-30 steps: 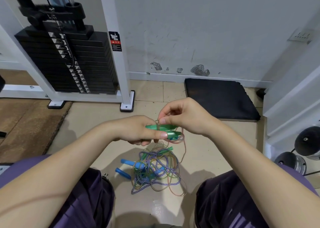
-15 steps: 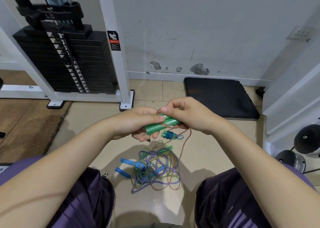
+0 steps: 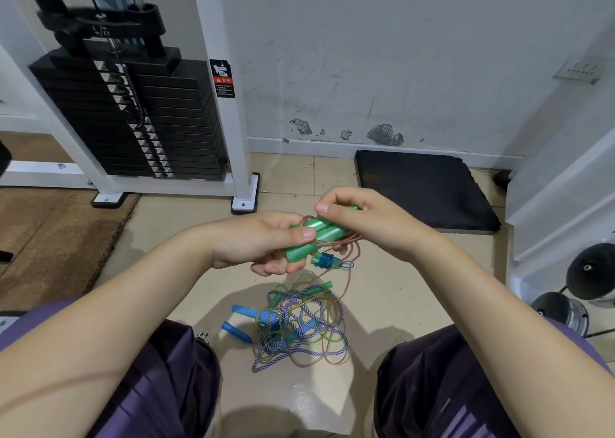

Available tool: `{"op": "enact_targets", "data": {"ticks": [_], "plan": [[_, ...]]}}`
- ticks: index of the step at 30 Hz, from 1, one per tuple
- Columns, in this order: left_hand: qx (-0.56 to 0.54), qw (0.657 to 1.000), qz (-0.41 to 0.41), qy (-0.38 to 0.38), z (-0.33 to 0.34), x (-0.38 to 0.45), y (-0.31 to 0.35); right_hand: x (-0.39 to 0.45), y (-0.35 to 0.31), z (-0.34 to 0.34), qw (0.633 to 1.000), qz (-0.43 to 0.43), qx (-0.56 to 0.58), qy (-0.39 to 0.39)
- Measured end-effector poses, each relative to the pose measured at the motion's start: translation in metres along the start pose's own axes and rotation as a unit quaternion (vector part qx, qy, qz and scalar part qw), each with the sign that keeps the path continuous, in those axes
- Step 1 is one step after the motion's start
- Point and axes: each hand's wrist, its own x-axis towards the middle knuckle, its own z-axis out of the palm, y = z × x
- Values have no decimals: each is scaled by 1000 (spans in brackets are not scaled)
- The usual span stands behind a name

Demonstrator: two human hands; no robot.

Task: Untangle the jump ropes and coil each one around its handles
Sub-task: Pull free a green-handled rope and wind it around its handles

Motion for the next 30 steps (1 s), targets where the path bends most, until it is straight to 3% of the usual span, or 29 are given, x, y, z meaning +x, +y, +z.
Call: {"op": "enact_targets", "data": {"ticks": [4,7,12,17,21,26,30], "plan": [[-12,998,49,24,-3,-1,1,3,0,-5,991,25,123,-52],[-36,992,89,85,-5,-1,3,4,2,-5,981,16,181,-72],[71,981,73,167,-6,4,-1,8,7,5,996,-27,84,-26],[65,973,109,194,-4,6,-2,10,10,10,997,-37,58,-25],[24,961,148,232,-4,9,-1,10,6,14,999,3,36,-20],[-26,920,166,354,-12,10,2,6,4,19,998,25,-53,6],[-38,882,127,453,-27,11,0,4,1,17,994,0,-110,24]]}}
